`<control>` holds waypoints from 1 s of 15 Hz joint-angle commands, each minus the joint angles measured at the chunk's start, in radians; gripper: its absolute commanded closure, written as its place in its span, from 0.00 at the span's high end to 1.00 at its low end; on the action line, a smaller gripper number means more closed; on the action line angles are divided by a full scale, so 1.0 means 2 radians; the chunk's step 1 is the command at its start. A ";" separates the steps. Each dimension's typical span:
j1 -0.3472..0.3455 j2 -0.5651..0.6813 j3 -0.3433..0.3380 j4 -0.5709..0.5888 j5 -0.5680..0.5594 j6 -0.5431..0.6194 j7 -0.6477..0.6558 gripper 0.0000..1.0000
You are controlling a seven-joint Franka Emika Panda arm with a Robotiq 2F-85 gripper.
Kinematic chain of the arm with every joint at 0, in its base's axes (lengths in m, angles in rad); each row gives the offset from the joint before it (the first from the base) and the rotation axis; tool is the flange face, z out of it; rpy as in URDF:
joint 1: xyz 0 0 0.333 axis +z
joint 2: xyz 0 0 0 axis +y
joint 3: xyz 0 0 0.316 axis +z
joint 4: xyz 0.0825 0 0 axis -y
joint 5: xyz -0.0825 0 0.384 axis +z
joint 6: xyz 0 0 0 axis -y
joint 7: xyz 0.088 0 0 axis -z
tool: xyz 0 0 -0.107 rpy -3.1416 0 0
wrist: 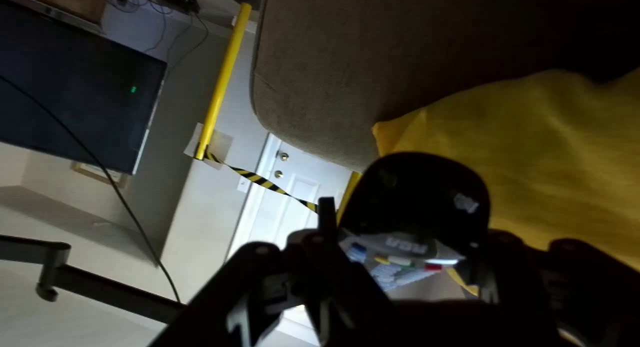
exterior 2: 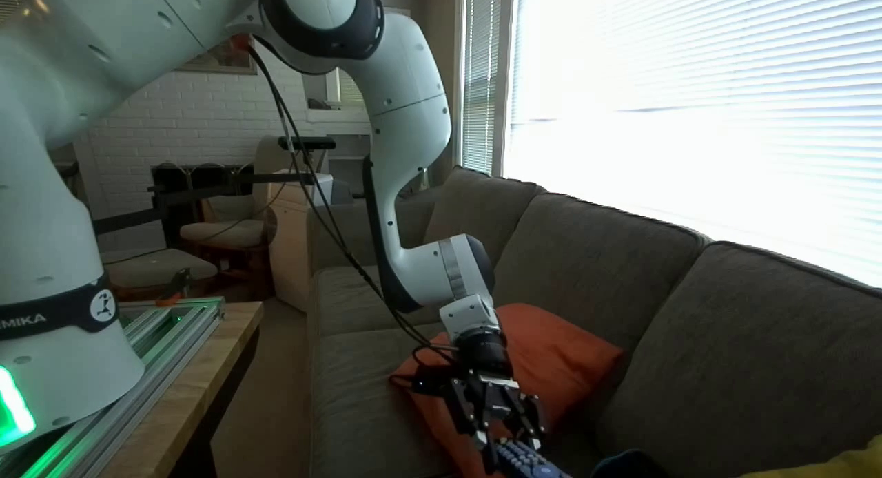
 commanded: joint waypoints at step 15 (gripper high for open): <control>-0.143 -0.145 -0.021 -0.107 -0.181 0.143 0.067 0.27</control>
